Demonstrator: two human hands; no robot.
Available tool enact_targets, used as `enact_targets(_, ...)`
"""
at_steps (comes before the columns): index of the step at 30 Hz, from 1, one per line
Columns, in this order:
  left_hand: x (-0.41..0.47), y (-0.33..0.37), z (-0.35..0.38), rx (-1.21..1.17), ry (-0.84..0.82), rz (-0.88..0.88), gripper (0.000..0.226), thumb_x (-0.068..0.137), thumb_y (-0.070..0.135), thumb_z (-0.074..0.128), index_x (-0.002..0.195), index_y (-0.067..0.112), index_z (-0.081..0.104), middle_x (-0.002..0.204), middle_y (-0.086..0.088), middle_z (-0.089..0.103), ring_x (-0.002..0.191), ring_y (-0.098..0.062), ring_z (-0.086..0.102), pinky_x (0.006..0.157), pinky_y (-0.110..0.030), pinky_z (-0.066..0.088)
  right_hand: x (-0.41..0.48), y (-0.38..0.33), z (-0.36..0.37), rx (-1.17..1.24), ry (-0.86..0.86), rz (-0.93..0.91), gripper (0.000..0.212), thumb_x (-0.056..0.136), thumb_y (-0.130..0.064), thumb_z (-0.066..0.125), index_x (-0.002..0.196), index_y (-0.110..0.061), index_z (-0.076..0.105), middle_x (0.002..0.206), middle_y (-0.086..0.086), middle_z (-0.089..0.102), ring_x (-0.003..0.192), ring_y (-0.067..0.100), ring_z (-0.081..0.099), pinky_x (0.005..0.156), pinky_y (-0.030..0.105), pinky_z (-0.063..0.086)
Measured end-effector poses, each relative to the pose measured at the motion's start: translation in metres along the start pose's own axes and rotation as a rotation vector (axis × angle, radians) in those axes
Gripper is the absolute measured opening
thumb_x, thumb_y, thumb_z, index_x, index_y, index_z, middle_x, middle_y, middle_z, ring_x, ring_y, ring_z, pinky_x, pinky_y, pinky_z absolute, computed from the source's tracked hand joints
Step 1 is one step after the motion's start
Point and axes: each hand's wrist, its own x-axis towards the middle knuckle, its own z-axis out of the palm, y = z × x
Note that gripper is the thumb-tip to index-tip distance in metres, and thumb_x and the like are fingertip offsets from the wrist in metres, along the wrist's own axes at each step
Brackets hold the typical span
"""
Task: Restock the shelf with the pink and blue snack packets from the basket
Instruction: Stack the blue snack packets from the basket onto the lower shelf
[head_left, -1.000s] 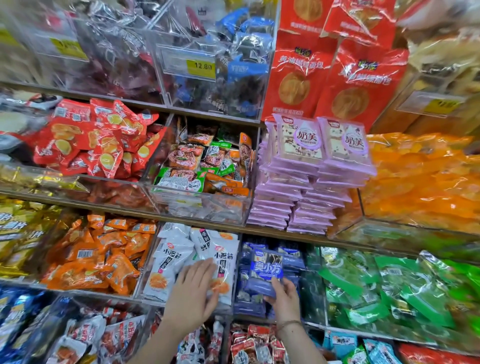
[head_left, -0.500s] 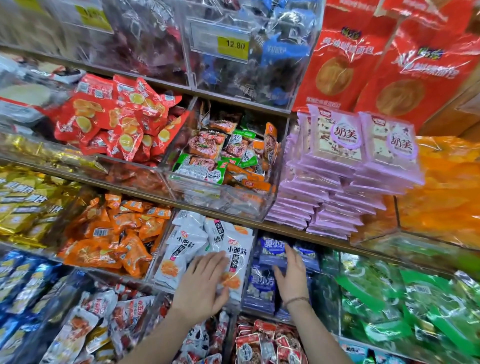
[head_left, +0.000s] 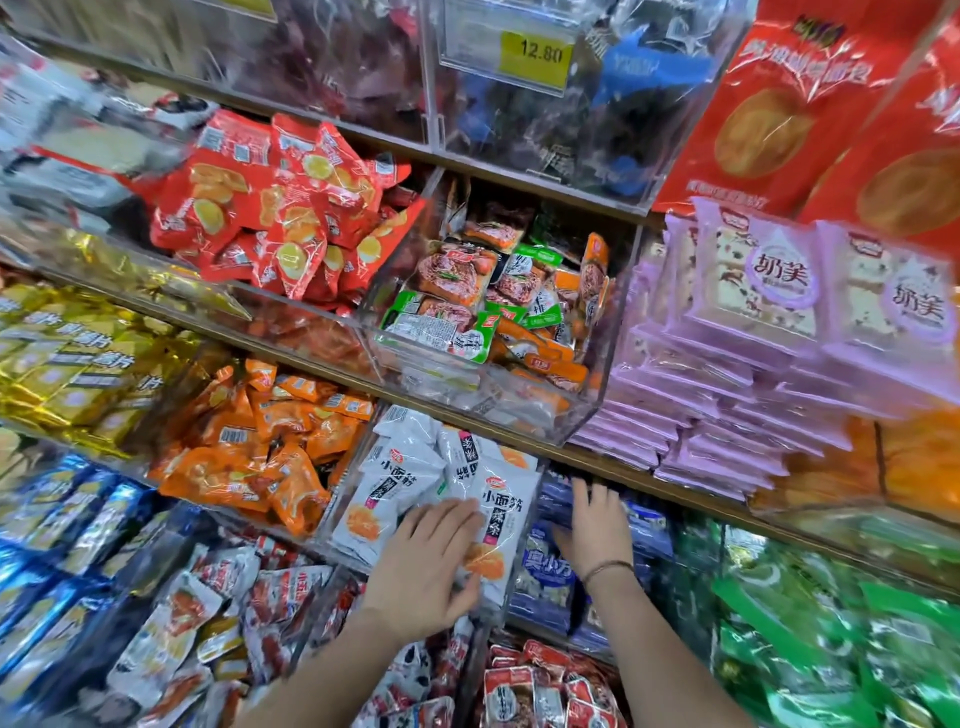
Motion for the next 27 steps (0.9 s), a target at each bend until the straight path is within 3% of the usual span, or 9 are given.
enact_targets(4, -0.001, 0.001, 0.001, -0.001, 0.012, 0.007, 0.055, 0.084, 0.047, 0.046, 0.126, 0.013, 0.058, 0.131, -0.002, 0.057, 0.119, -0.022, 0.054, 0.098, -0.037, 0.038, 0.001, 0.000, 0.008, -0.094, 0.015, 0.018, 0.065, 0.085, -0.005, 0.054, 0.142, -0.015, 0.025, 0.130, 0.009, 0.042, 0.117, 0.027, 0.041, 0.101, 0.034, 0.036)
enact_targets(6, -0.001, 0.001, 0.001, -0.002, 0.018, 0.011, 0.055, 0.084, 0.046, 0.046, 0.126, 0.013, 0.058, 0.131, -0.002, 0.057, 0.119, -0.022, 0.054, 0.099, -0.036, 0.036, 0.002, -0.003, 0.011, -0.121, 0.024, 0.040, 0.065, 0.083, 0.000, 0.053, 0.141, -0.015, 0.027, 0.128, 0.009, 0.045, 0.115, 0.027, 0.043, 0.099, 0.034, 0.038)
enact_targets(14, -0.001, 0.001, 0.003, -0.005, 0.042, 0.021, 0.056, 0.082, 0.046, 0.045, 0.124, 0.013, 0.060, 0.130, -0.004, 0.059, 0.118, -0.022, 0.055, 0.099, -0.037, 0.035, 0.018, -0.005, 0.010, -0.168, -0.016, 0.072, 0.040, 0.085, -0.002, 0.050, 0.121, -0.017, 0.042, 0.112, 0.006, 0.056, 0.100, 0.025, 0.052, 0.089, 0.032, 0.041)
enact_targets(16, -0.001, 0.001, 0.001, 0.001, 0.024, 0.015, 0.056, 0.082, 0.046, 0.046, 0.125, 0.013, 0.060, 0.130, -0.003, 0.058, 0.118, -0.022, 0.055, 0.100, -0.036, 0.034, 0.015, -0.006, 0.008, -0.164, -0.017, 0.061, 0.041, 0.086, -0.007, 0.050, 0.125, -0.017, 0.039, 0.116, 0.006, 0.054, 0.104, 0.025, 0.050, 0.092, 0.033, 0.039)
enact_targets(18, 0.000, 0.002, -0.002, -0.002, 0.002, 0.005, 0.055, 0.082, 0.046, 0.047, 0.125, 0.013, 0.059, 0.130, -0.003, 0.058, 0.118, -0.022, 0.055, 0.098, -0.037, 0.038, 0.009, -0.006, 0.002, -0.135, -0.035, 0.059, 0.055, 0.086, -0.025, 0.058, 0.134, -0.017, 0.032, 0.126, 0.006, 0.048, 0.115, 0.027, 0.046, 0.102, 0.037, 0.035)
enact_targets(21, 0.000, 0.004, -0.011, -0.030, -0.035, -0.014, 0.053, 0.084, 0.045, 0.043, 0.123, 0.013, 0.058, 0.129, -0.004, 0.058, 0.115, -0.025, 0.057, 0.093, -0.039, 0.048, -0.009, -0.009, -0.014, 0.000, -0.027, 0.070, 0.074, 0.081, -0.043, 0.063, 0.141, -0.020, 0.025, 0.135, 0.007, 0.039, 0.125, 0.028, 0.038, 0.109, 0.041, 0.031)
enact_targets(24, 0.001, 0.009, -0.023, -0.032, -0.068, -0.034, 0.054, 0.086, 0.045, 0.040, 0.122, 0.010, 0.060, 0.129, -0.007, 0.059, 0.115, -0.027, 0.058, 0.093, -0.042, 0.049, -0.043, -0.011, -0.030, 0.278, -0.037, 0.064, 0.071, 0.090, -0.042, 0.052, 0.147, -0.020, 0.015, 0.151, 0.003, 0.019, 0.136, 0.026, 0.026, 0.108, 0.038, 0.035)
enact_targets(27, -0.005, 0.022, -0.035, -0.060, -0.039, -0.088, 0.056, 0.086, 0.043, 0.041, 0.124, 0.006, 0.058, 0.132, -0.009, 0.056, 0.120, -0.028, 0.054, 0.098, -0.043, 0.045, -0.089, -0.008, -0.041, 0.622, -0.085, 0.117, 0.060, 0.094, -0.042, 0.047, 0.145, -0.015, 0.029, 0.150, 0.003, 0.028, 0.138, 0.021, 0.029, 0.110, 0.032, 0.031)
